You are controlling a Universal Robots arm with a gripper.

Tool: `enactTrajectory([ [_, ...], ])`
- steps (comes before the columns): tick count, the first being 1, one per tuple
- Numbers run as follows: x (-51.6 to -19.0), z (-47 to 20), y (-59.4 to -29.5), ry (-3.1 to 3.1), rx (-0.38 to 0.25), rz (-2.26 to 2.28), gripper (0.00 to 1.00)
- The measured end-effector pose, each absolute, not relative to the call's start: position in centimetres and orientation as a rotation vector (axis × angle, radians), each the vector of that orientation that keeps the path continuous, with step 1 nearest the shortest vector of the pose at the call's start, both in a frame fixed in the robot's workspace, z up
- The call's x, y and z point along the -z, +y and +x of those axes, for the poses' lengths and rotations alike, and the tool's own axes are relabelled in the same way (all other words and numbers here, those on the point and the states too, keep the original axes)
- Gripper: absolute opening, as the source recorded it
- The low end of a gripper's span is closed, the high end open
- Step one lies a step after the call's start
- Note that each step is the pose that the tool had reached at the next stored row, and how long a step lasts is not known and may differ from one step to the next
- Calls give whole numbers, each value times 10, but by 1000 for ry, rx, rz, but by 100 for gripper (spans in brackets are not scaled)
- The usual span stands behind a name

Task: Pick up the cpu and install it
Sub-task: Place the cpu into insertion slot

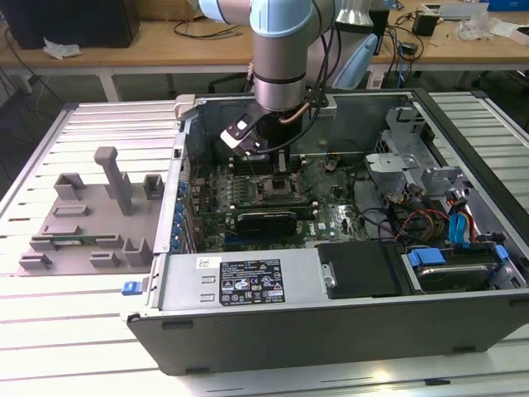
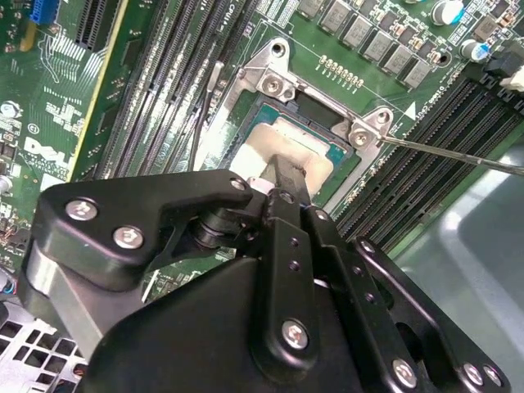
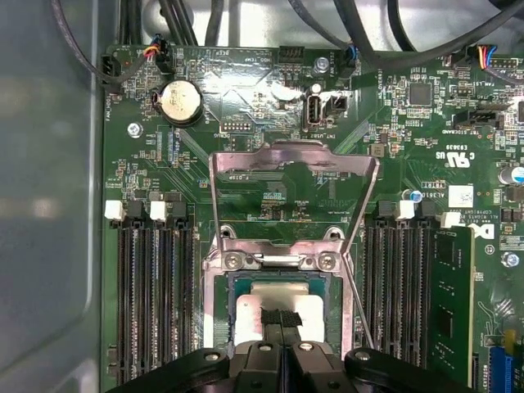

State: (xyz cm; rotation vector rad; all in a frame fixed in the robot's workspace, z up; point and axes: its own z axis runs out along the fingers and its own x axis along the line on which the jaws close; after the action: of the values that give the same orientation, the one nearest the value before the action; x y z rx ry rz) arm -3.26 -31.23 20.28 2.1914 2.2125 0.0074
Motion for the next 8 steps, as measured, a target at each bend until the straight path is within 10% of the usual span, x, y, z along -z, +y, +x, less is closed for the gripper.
enactTrajectory([
  [8,-224,-33,-312,2212,-7,2191,11],
])
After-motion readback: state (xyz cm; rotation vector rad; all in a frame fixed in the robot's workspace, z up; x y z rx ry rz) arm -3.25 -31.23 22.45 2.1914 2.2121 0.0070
